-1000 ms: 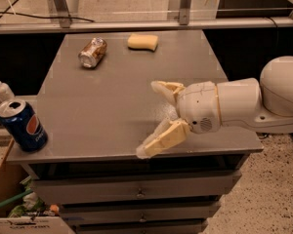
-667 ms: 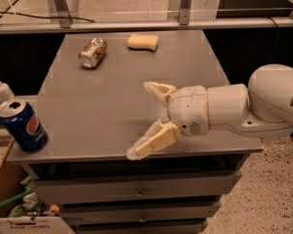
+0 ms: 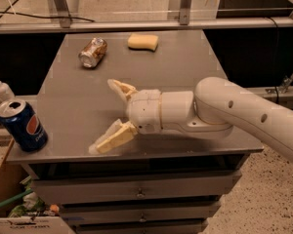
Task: Knock pepsi can over
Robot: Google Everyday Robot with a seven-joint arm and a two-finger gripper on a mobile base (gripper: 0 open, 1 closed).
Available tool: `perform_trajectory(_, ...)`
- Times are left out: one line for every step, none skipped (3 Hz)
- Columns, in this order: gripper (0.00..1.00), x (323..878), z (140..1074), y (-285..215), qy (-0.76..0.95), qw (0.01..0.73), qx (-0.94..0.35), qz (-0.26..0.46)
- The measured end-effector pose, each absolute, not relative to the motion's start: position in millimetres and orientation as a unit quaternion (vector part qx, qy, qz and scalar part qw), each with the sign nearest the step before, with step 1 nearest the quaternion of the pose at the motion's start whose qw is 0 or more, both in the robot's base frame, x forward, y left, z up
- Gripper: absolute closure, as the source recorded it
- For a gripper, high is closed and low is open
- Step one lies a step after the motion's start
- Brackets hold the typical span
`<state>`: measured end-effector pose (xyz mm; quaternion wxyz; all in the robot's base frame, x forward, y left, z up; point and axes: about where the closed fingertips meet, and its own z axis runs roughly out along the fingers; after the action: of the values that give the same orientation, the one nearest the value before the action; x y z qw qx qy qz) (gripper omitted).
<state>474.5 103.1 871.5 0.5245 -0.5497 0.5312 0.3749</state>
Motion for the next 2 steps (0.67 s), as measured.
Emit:
perform_trajectory(0.00, 475.7, 870.3, 142.5, 0.504, 0.534, -0.549, 0.400)
perform_trajectory(0.00, 466.2, 872.6, 179.8, 0.487, 0.531, -0.544, 0.431)
